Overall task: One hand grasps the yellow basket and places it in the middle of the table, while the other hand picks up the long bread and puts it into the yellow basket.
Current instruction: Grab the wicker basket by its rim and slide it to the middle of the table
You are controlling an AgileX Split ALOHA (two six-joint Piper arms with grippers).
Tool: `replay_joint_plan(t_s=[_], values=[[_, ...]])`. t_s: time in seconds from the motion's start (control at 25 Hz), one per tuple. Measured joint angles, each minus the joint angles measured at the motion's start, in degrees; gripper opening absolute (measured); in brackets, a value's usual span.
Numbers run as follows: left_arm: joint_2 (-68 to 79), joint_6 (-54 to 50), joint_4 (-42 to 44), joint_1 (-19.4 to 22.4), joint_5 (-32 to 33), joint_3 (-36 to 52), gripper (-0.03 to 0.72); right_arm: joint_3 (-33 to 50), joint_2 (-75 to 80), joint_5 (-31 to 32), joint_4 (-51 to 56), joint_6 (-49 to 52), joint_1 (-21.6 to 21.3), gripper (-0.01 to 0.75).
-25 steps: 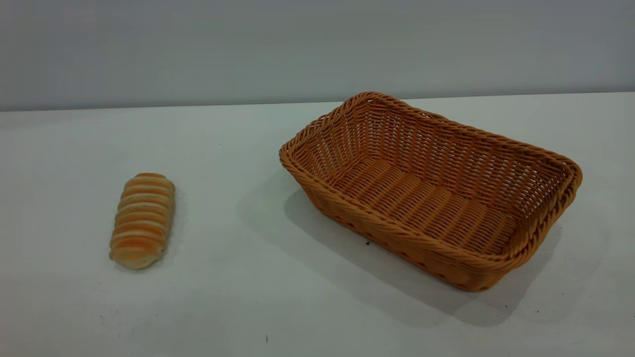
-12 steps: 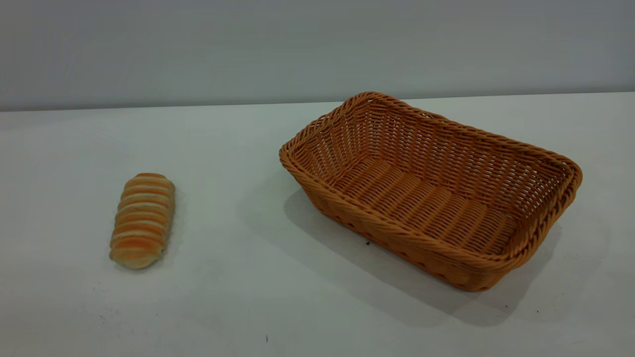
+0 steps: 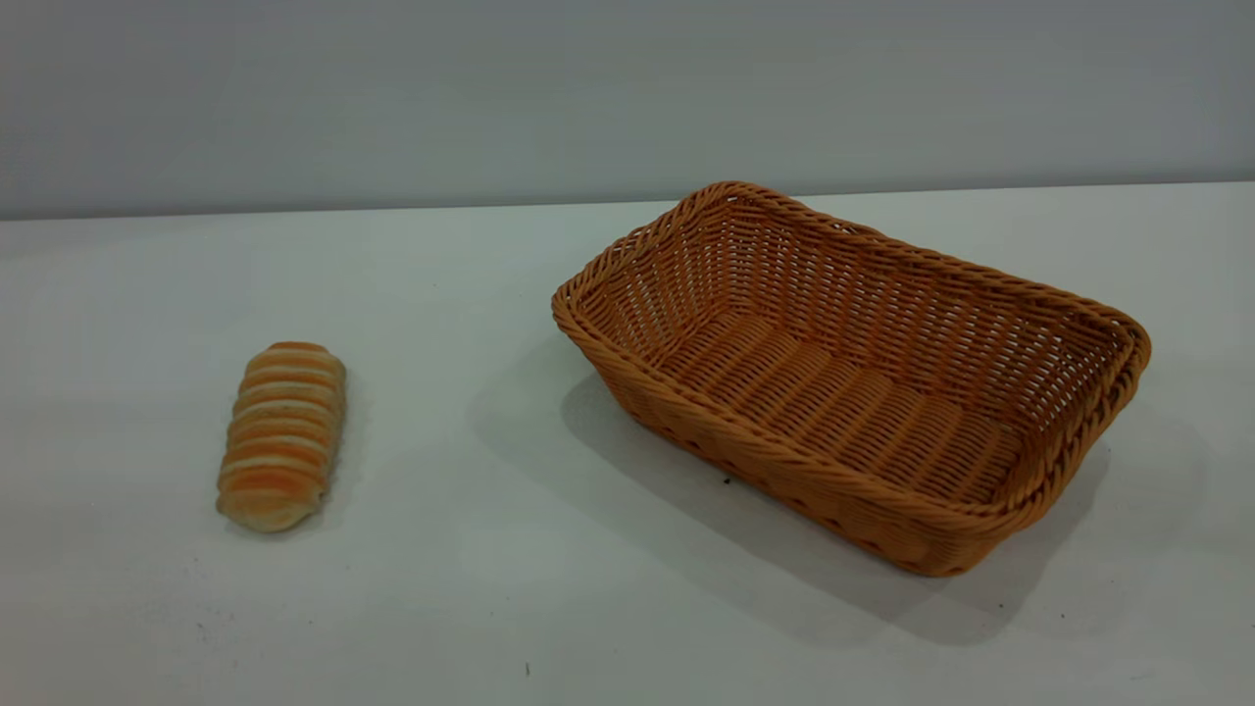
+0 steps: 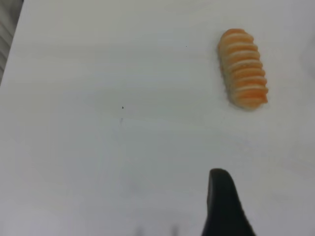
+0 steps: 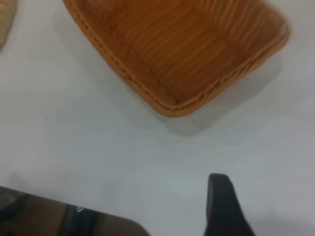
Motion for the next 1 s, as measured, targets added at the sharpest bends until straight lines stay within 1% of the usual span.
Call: replay_joint_plan(t_s=[0.16,0.32,0.4,0.48,0.64,0.76,1.0], values=[[3.78,-0.18,0.00,0.00,-2.62,-0.10,0.492,0.00,13.64,-7.97,5.30,-0.27,0.00,0.485],[4.21,-0.25,0.00,0.00,-3.12,-0.10,0.492,-0.05,26.78,-16.68,13.51,-0.65,0.00,0.485],[4.21,-0.25,0.00,0.00,-3.12,-0.10,0.492,-0.24,32.82,-21.82,17.41,-2.09,0.00,0.485],[4.21,-0.25,0.00,0.00,-3.12,-0.10,0.492,-1.41,38.81,-25.19,21.36,-5.31,0.00,0.485],[4.21,-0.20,0.00,0.00,-3.12,-0.10,0.492,-5.09,49.71,-27.77,29.55,-13.00,0.00,0.485],[4.21,-0.14,0.00,0.00,-3.12,-0.10,0.492,-8.35,56.73,-29.08,34.90,-16.80,0.00,0.485],[4.21,-0.14,0.00,0.00,-3.12,-0.10,0.492,-14.17,68.77,-30.40,39.10,-18.65,0.00,0.485]])
